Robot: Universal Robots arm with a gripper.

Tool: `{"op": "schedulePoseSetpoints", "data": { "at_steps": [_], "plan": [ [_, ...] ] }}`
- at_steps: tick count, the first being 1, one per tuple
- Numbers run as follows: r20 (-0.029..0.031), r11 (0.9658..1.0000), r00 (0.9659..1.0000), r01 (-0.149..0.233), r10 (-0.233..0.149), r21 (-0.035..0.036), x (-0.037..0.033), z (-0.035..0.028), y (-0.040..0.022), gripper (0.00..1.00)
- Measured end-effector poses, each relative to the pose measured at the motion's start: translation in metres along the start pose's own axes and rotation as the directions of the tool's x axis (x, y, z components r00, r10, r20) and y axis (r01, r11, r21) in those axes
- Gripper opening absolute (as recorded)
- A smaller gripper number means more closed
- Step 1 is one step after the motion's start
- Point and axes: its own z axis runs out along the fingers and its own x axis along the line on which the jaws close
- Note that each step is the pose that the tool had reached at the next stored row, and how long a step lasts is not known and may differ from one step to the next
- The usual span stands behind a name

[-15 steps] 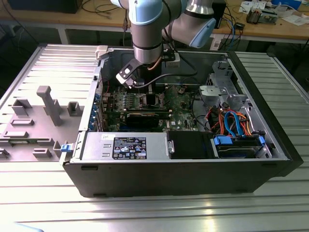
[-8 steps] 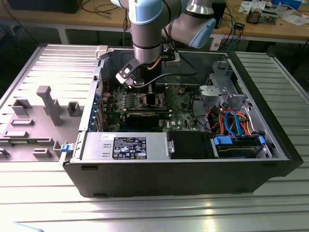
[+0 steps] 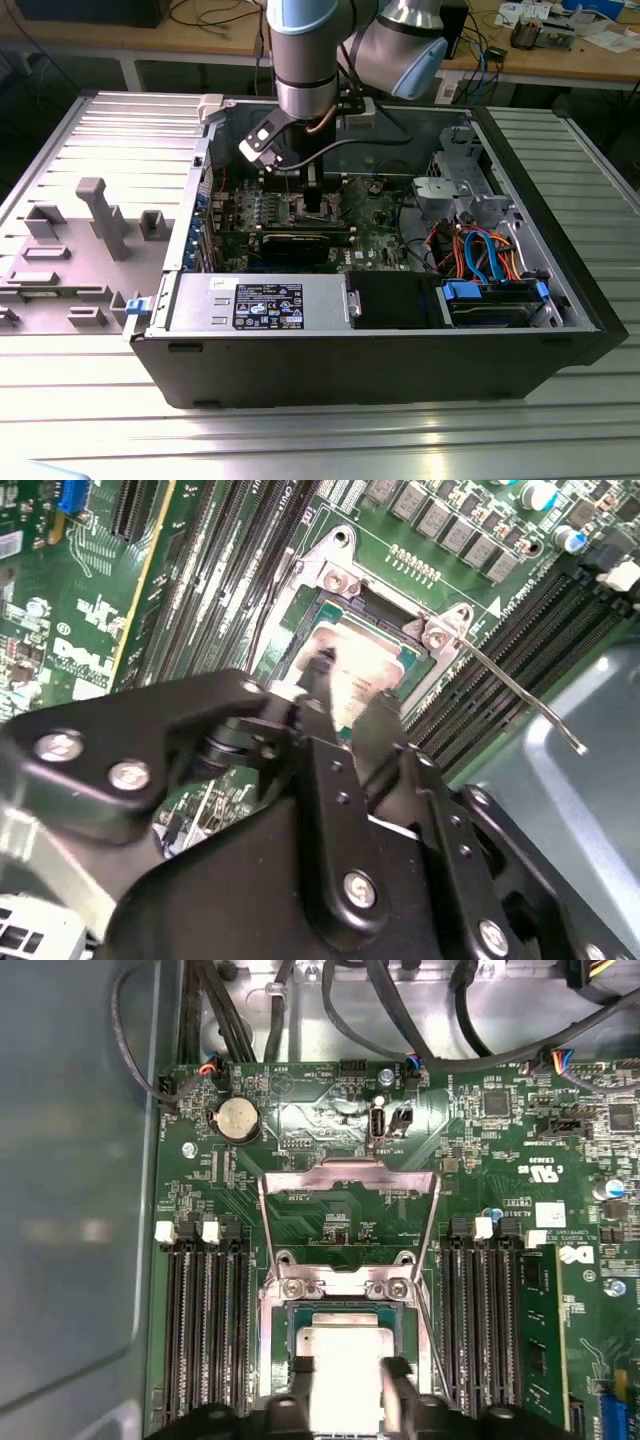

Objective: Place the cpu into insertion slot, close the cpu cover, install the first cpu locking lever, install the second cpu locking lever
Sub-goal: 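Place the cpu into insertion slot, then close the cpu cover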

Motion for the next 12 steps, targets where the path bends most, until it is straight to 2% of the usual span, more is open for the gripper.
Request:
{"op": "schedulePoseSetpoints", "data": {
  "at_steps": [1, 3, 5, 12],
  "plan": [
    [-0.0003, 1.0000, 1.0000, 0.000, 0.000, 0.0006, 0.0000, -0.0003, 0.0003, 0.23],
    [-0.0001, 1.0000, 1.0000, 0.000, 0.000, 0.0007, 0.0000, -0.0004, 0.0004, 0.23],
    [-0.0001, 1.0000, 1.0000, 0.000, 0.000, 0.0007, 0.0000, -0.0004, 0.0004, 0.11],
    [-0.0001, 1.0000, 1.0000, 0.000, 0.000, 0.0007, 0.0000, -0.0004, 0.0005, 0.11]
  ]
}}
